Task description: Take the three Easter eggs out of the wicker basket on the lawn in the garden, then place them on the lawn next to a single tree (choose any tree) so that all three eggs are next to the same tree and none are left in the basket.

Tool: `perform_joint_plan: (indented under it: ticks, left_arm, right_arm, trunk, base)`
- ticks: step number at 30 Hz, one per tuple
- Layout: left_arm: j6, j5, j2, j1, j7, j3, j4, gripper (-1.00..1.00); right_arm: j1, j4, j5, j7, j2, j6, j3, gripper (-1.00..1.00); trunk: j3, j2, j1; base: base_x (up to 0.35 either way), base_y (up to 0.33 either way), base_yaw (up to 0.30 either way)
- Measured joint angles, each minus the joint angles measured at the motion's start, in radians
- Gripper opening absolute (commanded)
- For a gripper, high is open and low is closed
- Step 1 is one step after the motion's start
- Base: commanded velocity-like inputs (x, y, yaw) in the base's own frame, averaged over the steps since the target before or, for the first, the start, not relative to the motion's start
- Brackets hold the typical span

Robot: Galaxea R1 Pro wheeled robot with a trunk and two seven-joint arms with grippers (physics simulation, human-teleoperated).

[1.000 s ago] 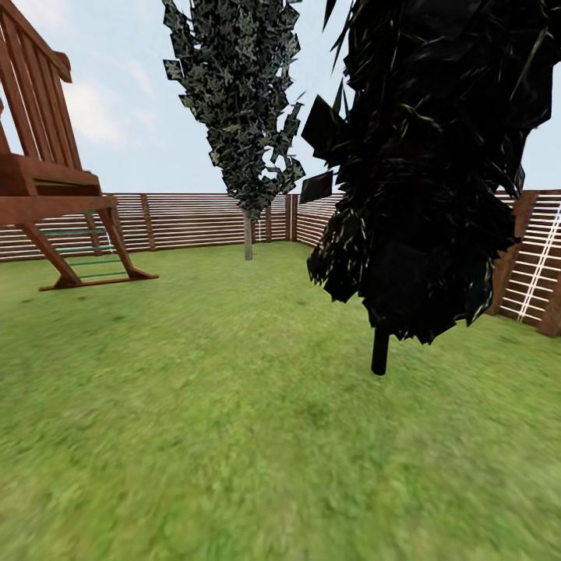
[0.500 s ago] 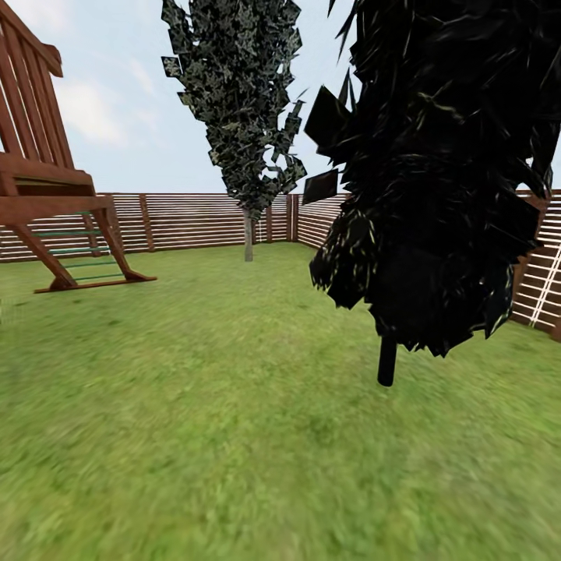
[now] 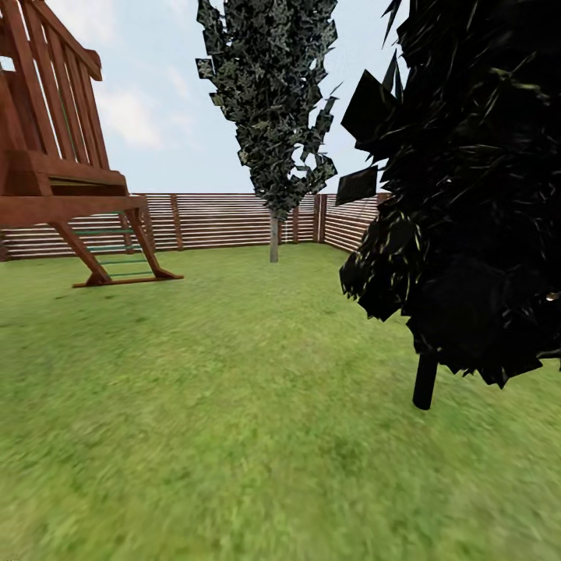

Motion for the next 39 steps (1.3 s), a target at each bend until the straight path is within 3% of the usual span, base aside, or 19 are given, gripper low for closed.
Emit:
perform_joint_plan:
  ticks: [39]
  left_arm:
    - [0.000, 0.000, 0.000, 0.000, 0.000, 0.000, 0.000, 1.00]
  right_arm:
    - [0.000, 0.000, 0.001, -0.002, 0.004, -0.001, 0.003, 1.00]
  trunk:
    - [0.000, 0.000, 0.000]
  base:
    - [0.328, 0.000, 0.174]
